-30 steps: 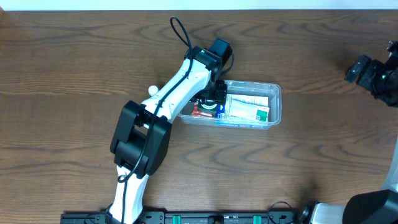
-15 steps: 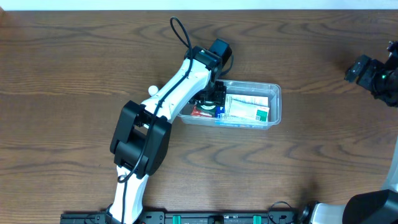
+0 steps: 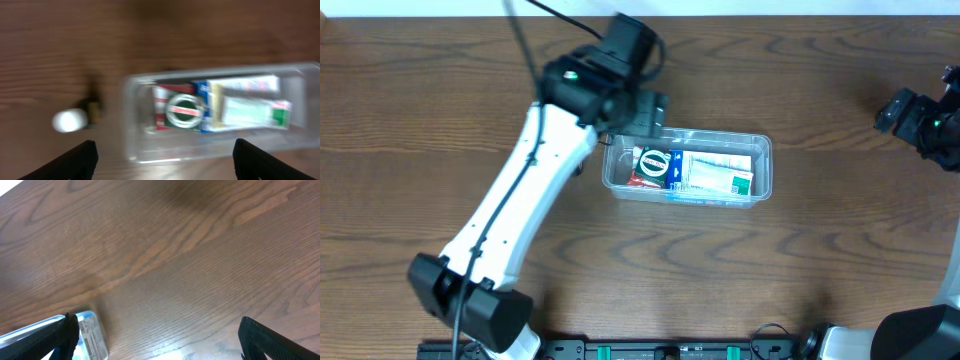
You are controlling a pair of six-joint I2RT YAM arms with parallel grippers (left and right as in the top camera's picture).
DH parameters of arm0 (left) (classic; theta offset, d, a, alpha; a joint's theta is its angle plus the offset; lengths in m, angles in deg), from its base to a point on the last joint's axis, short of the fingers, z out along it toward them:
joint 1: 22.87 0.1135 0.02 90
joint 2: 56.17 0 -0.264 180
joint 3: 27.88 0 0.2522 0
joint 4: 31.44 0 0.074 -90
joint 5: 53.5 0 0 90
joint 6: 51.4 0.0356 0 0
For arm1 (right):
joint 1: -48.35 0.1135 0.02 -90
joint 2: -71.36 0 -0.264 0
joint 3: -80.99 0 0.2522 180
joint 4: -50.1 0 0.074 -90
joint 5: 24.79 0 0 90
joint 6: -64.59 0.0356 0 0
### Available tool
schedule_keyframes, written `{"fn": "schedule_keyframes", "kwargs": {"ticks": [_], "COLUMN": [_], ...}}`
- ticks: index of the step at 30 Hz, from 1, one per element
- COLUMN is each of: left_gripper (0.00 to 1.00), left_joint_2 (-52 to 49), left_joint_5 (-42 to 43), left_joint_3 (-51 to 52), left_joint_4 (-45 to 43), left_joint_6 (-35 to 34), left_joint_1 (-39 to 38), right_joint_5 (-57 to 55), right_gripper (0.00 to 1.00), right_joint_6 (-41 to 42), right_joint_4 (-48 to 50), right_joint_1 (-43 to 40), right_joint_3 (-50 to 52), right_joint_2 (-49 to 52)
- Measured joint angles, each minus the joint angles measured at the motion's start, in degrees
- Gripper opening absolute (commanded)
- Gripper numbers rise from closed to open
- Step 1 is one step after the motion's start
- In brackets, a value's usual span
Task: Pack container
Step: 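Release the green box and raise the left gripper, then grasp the white-capped dark bottle with the left gripper and lift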
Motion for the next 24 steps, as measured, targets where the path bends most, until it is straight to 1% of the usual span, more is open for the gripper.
{"fn": "schedule_keyframes", "kwargs": {"ticks": [4, 9, 11, 12, 18, 19, 24], "left_gripper": [0.88, 0.87, 0.85, 0.82, 0.80, 0.77, 0.70], "left_joint_2": [-1.05, -3.41, -4.52, -5.38, -10.60, -11.76, -16.57], "left_joint_5": [-2.43, -2.62, -2.56, -2.21, -0.72, -0.66, 0.28], "left_joint_3": [0.70, 1.46, 1.46, 1.46, 1.51, 1.51, 1.57], "left_joint_4": [1.01, 2.84, 3.89, 4.72, 6.08, 6.08, 6.58], "left_joint_6": [0.70, 0.85, 0.85, 0.87, 1.07, 1.07, 1.18], "left_joint_1": [5.62, 11.98, 13.44, 14.12, 14.75, 14.75, 14.75], "right_joint_5": [0.00, 0.00, 0.00, 0.00, 0.00, 0.00, 0.00], "right_gripper": [0.99, 0.99, 0.99, 0.99, 0.99, 0.99, 0.99], "right_joint_6": [0.00, 0.00, 0.00, 0.00, 0.00, 0.00, 0.00], "right_joint_4": [0.00, 0.00, 0.00, 0.00, 0.00, 0.00, 0.00], "right_joint_1": [0.00, 0.00, 0.00, 0.00, 0.00, 0.00, 0.00], "right_joint_3": [0.00, 0.00, 0.00, 0.00, 0.00, 0.00, 0.00], "right_joint_2": [0.00, 0.00, 0.00, 0.00, 0.00, 0.00, 0.00]}}
